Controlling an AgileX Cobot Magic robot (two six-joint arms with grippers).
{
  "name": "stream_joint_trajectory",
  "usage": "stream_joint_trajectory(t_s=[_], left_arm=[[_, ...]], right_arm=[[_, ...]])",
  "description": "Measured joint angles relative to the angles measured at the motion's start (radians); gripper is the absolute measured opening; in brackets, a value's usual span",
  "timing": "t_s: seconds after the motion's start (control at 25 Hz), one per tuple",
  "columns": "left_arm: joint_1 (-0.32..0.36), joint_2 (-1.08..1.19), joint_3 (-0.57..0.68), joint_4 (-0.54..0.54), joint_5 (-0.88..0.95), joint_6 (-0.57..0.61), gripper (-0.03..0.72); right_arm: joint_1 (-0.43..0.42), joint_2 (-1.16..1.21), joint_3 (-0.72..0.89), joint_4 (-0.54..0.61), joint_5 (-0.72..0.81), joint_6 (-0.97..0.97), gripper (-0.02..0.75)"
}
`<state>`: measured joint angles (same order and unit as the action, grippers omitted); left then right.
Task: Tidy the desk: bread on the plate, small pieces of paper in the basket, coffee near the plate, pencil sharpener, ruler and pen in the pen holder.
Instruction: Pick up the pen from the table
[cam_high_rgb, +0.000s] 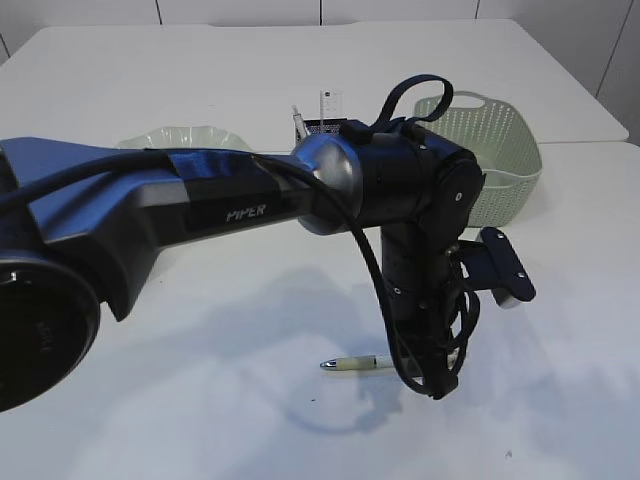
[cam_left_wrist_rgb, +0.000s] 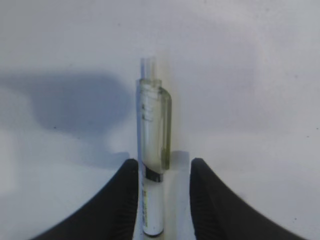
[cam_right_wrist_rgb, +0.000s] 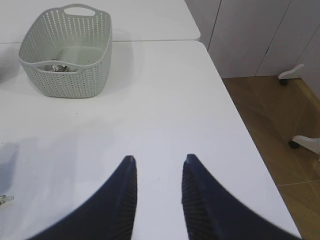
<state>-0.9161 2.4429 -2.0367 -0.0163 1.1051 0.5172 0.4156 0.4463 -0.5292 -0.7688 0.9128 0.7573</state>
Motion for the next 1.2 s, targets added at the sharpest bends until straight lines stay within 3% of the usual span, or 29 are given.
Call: stream_joint_trajectory(t_s=[0.84, 1.2], left_arm=[[0.0, 0.029, -0.002, 0.0, -0.026, 0.0, 0.241], [0.0, 0.029, -0.002, 0.0, -0.024, 0.0, 0.123]], right_arm=[[0.0, 0.0, 0.0, 0.008, 0.0, 0.0, 0.26], [0.0, 0.0, 0.0, 0.009, 0.0, 0.0, 0.26]])
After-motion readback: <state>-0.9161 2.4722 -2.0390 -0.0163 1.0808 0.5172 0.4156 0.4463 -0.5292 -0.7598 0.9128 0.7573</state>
